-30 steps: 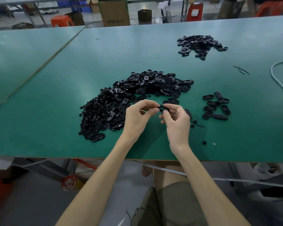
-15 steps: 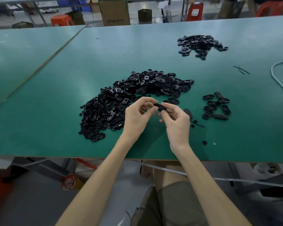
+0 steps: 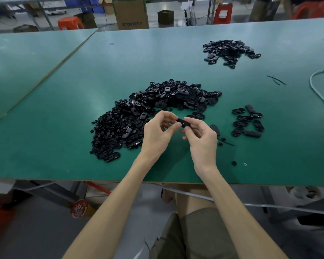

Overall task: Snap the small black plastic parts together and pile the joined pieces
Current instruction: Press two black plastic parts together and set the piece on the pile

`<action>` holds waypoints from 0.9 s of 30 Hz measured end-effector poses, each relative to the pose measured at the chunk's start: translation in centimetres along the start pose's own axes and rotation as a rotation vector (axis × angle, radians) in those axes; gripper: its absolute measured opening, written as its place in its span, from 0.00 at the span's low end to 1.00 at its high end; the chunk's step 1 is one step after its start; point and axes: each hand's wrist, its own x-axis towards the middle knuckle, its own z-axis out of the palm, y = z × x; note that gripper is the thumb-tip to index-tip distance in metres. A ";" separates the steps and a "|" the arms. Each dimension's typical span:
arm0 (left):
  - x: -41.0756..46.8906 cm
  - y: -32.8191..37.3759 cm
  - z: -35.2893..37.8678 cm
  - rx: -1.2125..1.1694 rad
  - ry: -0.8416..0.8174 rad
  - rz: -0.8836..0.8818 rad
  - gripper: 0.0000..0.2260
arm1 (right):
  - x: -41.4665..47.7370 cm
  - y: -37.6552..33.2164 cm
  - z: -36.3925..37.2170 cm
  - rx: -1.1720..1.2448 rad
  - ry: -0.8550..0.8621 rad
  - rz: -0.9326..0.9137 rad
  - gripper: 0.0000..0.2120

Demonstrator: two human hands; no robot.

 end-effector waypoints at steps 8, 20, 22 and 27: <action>-0.1 0.2 0.0 0.020 -0.002 -0.004 0.07 | 0.0 0.0 -0.1 -0.006 -0.015 -0.006 0.12; 0.0 0.1 0.0 0.063 0.065 0.003 0.14 | -0.1 -0.6 -0.2 0.062 -0.062 -0.012 0.13; 0.1 0.1 0.0 0.073 0.063 0.023 0.14 | -0.1 -0.5 -0.3 0.079 -0.059 -0.012 0.13; 0.0 0.1 0.1 0.130 0.010 0.093 0.06 | -0.1 -0.3 -0.2 0.075 -0.072 -0.015 0.14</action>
